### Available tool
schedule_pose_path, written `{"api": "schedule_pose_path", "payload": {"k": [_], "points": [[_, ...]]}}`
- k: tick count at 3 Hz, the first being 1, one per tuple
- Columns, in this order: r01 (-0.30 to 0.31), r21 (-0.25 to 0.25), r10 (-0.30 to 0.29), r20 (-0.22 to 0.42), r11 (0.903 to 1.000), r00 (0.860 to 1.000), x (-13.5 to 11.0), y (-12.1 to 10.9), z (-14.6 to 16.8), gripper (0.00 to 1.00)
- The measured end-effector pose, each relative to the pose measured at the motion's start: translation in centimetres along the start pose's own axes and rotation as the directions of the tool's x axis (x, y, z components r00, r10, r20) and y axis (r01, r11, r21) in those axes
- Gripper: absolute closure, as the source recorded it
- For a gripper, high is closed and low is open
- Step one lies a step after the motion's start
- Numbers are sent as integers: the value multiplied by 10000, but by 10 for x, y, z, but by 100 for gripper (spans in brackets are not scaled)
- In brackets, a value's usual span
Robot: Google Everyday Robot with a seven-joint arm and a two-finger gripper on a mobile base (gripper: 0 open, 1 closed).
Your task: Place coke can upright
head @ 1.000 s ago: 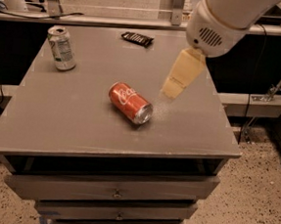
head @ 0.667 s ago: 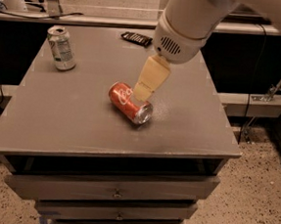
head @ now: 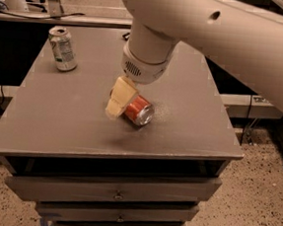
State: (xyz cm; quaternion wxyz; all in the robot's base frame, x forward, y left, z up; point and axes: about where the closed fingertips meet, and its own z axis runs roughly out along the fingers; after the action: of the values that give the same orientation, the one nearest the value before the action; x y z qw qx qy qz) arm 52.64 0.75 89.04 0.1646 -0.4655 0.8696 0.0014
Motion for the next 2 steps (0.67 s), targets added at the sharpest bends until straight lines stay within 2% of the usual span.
{"api": "schedule_pose_path", "payload": {"k": [2], "points": [[-657, -330, 644, -389, 9973, 9972, -9, 2, 50, 0]]}}
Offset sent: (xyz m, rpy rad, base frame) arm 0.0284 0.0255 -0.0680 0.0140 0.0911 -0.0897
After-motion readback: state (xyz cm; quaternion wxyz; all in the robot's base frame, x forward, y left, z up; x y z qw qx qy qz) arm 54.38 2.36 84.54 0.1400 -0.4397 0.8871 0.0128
